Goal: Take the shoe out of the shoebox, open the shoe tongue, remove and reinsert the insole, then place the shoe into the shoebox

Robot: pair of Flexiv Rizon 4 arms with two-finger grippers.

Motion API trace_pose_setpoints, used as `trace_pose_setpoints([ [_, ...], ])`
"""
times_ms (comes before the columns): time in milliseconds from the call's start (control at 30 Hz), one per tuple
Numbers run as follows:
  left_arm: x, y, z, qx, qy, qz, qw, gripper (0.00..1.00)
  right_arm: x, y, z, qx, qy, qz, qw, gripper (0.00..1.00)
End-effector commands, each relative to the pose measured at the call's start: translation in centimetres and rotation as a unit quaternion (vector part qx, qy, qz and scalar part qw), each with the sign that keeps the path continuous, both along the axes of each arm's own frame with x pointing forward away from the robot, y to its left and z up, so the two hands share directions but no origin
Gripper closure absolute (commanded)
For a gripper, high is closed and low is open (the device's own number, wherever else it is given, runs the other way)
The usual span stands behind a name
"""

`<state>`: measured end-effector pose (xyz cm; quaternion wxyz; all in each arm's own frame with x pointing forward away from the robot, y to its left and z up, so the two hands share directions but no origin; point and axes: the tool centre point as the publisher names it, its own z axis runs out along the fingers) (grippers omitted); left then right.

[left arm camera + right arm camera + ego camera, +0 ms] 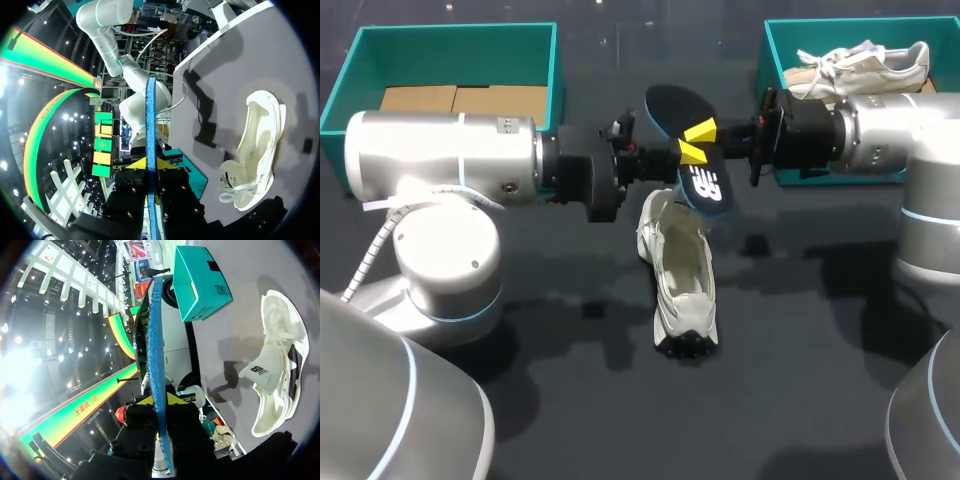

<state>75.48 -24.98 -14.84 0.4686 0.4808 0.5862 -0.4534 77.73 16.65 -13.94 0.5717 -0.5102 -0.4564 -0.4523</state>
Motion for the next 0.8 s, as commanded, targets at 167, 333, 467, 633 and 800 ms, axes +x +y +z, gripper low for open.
trace_pose_setpoints([
  [167,-0.6,2.8,0.9,-0.005,0.016,0.006,1.000,0.00,-0.3,-0.5,-0.3,-0.001,0.001,-0.007,1.000,1.00],
  [333,-0.5,5.6,2.1,-0.004,0.035,0.000,0.999,0.00,-0.7,-1.1,-0.7,-0.003,-0.003,-0.012,1.000,1.00],
  [467,0.6,7.5,3.7,0.016,0.034,-0.018,0.999,0.00,-1.0,-1.4,-1.2,-0.007,-0.010,-0.012,1.000,1.00],
  [633,1.0,7.9,4.2,0.026,0.028,-0.021,0.999,0.00,-1.5,-1.4,-1.9,-0.025,-0.037,0.000,0.999,1.00],
  [800,1.0,7.9,4.2,0.026,0.028,-0.021,0.999,0.00,-1.6,-1.5,-2.3,-0.033,-0.047,0.005,0.998,1.00],
])
